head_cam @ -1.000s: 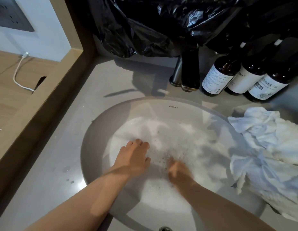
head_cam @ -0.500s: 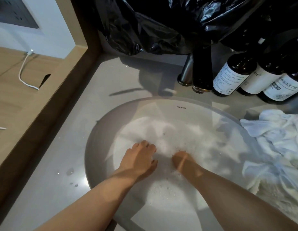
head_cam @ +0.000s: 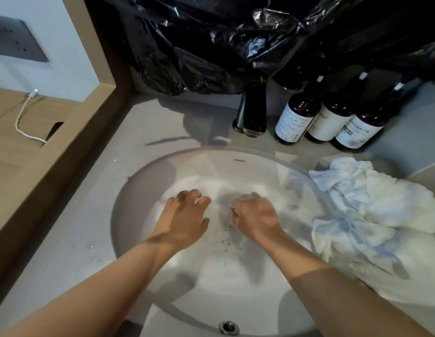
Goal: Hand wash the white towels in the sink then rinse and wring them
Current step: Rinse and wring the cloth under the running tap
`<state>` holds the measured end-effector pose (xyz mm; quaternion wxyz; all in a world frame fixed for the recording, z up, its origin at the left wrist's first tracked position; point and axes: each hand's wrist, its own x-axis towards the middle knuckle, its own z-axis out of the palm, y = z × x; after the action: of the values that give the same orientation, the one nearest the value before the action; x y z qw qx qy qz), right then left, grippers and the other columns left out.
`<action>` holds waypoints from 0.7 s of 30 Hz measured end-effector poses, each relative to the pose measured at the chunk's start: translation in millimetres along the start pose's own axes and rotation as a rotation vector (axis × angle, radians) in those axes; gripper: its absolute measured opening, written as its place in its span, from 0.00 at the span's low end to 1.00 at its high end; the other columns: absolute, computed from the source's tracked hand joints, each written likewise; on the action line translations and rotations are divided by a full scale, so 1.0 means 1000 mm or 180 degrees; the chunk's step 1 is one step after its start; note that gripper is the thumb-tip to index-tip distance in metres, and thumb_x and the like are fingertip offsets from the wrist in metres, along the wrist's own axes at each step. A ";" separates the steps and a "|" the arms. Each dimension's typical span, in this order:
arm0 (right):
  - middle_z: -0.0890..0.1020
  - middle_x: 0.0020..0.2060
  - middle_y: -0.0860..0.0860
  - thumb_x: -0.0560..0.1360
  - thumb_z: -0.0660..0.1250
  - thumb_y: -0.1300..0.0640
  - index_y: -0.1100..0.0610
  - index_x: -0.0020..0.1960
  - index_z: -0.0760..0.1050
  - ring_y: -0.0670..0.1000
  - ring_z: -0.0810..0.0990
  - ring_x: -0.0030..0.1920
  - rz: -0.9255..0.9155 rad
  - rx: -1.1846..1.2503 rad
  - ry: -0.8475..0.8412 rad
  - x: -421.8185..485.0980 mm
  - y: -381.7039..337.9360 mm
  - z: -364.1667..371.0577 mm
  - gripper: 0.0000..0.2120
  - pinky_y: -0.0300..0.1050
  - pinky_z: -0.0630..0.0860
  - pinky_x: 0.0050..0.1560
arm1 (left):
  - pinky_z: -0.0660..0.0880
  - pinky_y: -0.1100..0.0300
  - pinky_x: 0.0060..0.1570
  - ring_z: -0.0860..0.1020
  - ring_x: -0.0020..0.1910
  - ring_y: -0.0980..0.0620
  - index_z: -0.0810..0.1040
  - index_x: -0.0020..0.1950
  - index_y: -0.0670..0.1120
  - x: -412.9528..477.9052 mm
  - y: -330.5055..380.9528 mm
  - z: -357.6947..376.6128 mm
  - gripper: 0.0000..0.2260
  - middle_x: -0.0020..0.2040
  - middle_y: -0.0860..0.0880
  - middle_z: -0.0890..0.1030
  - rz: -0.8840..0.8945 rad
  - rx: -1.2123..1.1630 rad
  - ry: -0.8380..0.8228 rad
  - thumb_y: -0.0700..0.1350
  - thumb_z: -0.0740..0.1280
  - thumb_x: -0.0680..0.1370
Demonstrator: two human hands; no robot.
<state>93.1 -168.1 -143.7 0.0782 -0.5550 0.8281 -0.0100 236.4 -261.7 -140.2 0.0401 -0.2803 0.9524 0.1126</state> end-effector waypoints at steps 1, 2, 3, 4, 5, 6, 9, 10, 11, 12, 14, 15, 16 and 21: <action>0.77 0.32 0.47 0.65 0.73 0.56 0.51 0.32 0.74 0.53 0.78 0.38 0.0029 -0.0083 0.0154 -0.002 -0.001 -0.007 0.08 0.38 0.64 0.35 | 0.63 0.57 0.63 0.65 0.67 0.50 0.64 0.70 0.52 -0.001 0.001 -0.003 0.18 0.69 0.52 0.64 0.0029 0.0040 0.0017 0.53 0.56 0.80; 0.79 0.33 0.48 0.65 0.72 0.55 0.52 0.34 0.77 0.53 0.79 0.37 0.0050 -0.0198 0.0284 -0.004 -0.001 -0.012 0.05 0.38 0.68 0.35 | 0.63 0.57 0.63 0.66 0.67 0.50 0.65 0.69 0.52 -0.002 0.002 -0.006 0.18 0.69 0.52 0.65 0.0065 0.0047 0.0051 0.53 0.57 0.80; 0.81 0.38 0.50 0.70 0.68 0.55 0.53 0.40 0.79 0.54 0.79 0.42 -0.0026 -0.0168 0.0320 -0.006 0.000 -0.019 0.02 0.41 0.71 0.39 | 0.63 0.57 0.63 0.66 0.66 0.50 0.66 0.69 0.51 -0.002 0.004 -0.009 0.18 0.68 0.52 0.66 0.0110 0.0004 0.0116 0.52 0.58 0.79; 0.81 0.44 0.51 0.74 0.62 0.54 0.54 0.46 0.79 0.55 0.78 0.47 -0.0079 -0.0078 0.0269 -0.010 -0.001 -0.026 0.07 0.43 0.71 0.43 | 0.64 0.56 0.62 0.68 0.66 0.49 0.67 0.69 0.51 -0.001 0.006 -0.013 0.18 0.67 0.51 0.68 0.0166 -0.0057 0.0214 0.52 0.59 0.79; 0.81 0.46 0.52 0.77 0.58 0.53 0.55 0.49 0.78 0.56 0.77 0.49 -0.0122 0.0047 0.0267 -0.014 0.000 -0.030 0.10 0.45 0.70 0.45 | 0.64 0.56 0.61 0.69 0.65 0.49 0.68 0.69 0.50 0.000 0.008 -0.016 0.19 0.67 0.51 0.69 0.0223 -0.0094 0.0301 0.51 0.60 0.78; 0.81 0.48 0.52 0.77 0.57 0.53 0.55 0.51 0.77 0.56 0.77 0.51 -0.0084 0.0106 0.0294 -0.017 0.001 -0.033 0.12 0.46 0.69 0.46 | 0.65 0.56 0.61 0.69 0.65 0.49 0.68 0.69 0.50 0.002 0.010 -0.019 0.19 0.67 0.51 0.70 0.0277 -0.0058 0.0361 0.51 0.60 0.79; 0.75 0.61 0.51 0.78 0.57 0.50 0.53 0.61 0.73 0.56 0.69 0.62 0.0107 -0.0065 -0.0299 -0.031 0.004 -0.034 0.15 0.49 0.64 0.56 | 0.64 0.57 0.62 0.68 0.66 0.49 0.61 0.73 0.52 0.005 0.017 -0.026 0.21 0.69 0.51 0.68 0.0447 0.0362 0.0357 0.53 0.56 0.80; 0.71 0.65 0.50 0.78 0.57 0.49 0.52 0.64 0.71 0.55 0.65 0.66 0.0149 -0.0051 -0.0504 -0.036 0.004 -0.034 0.17 0.50 0.62 0.61 | 0.63 0.56 0.63 0.68 0.67 0.49 0.59 0.74 0.53 0.006 0.018 -0.026 0.22 0.69 0.52 0.67 0.0475 0.0461 0.0372 0.53 0.56 0.80; 0.68 0.68 0.49 0.78 0.57 0.48 0.50 0.67 0.69 0.54 0.63 0.68 0.0214 0.0042 -0.0471 -0.038 0.005 -0.034 0.18 0.50 0.60 0.64 | 0.63 0.56 0.63 0.67 0.67 0.49 0.58 0.74 0.53 0.007 0.019 -0.026 0.22 0.70 0.52 0.67 0.0478 0.0509 0.0398 0.53 0.56 0.80; 0.69 0.68 0.48 0.78 0.57 0.48 0.50 0.67 0.70 0.54 0.64 0.68 0.0289 0.0157 -0.0310 -0.040 0.006 -0.037 0.18 0.49 0.60 0.65 | 0.62 0.56 0.63 0.67 0.68 0.49 0.59 0.74 0.53 0.008 0.018 -0.026 0.23 0.70 0.52 0.67 0.0468 0.0526 0.0424 0.53 0.57 0.80; 0.76 0.61 0.49 0.79 0.56 0.48 0.50 0.61 0.74 0.53 0.71 0.63 0.0354 0.0332 0.0006 -0.038 0.009 -0.046 0.15 0.47 0.65 0.61 | 0.67 0.53 0.59 0.72 0.64 0.47 0.66 0.71 0.52 0.008 0.018 -0.030 0.22 0.66 0.50 0.72 0.0515 0.0464 0.0399 0.52 0.61 0.78; 0.79 0.56 0.50 0.79 0.57 0.49 0.51 0.58 0.76 0.54 0.74 0.59 0.0425 0.0505 0.0132 -0.036 0.011 -0.050 0.13 0.46 0.68 0.58 | 0.72 0.51 0.53 0.77 0.57 0.46 0.73 0.66 0.50 0.009 0.018 -0.034 0.20 0.60 0.49 0.77 0.0556 0.0449 0.0439 0.51 0.65 0.74; 0.81 0.51 0.52 0.79 0.58 0.50 0.53 0.53 0.77 0.55 0.76 0.55 0.0539 0.0756 0.0229 -0.033 0.013 -0.055 0.12 0.46 0.71 0.54 | 0.76 0.51 0.44 0.81 0.49 0.46 0.78 0.59 0.49 0.011 0.017 -0.037 0.20 0.53 0.48 0.80 0.0598 0.0406 0.0536 0.51 0.67 0.69; 0.75 0.38 0.52 0.77 0.60 0.54 0.55 0.38 0.75 0.51 0.72 0.40 0.0748 0.1344 0.1100 -0.010 0.016 -0.094 0.12 0.43 0.65 0.36 | 0.66 0.51 0.62 0.71 0.65 0.46 0.68 0.70 0.50 0.021 0.023 -0.052 0.20 0.66 0.49 0.72 0.0517 0.0380 0.0436 0.51 0.61 0.78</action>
<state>69.2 -159.5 -51.0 0.0505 -0.4168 0.8673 -0.2673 205.8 -266.5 -88.0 -0.0177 -0.2063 0.9775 0.0392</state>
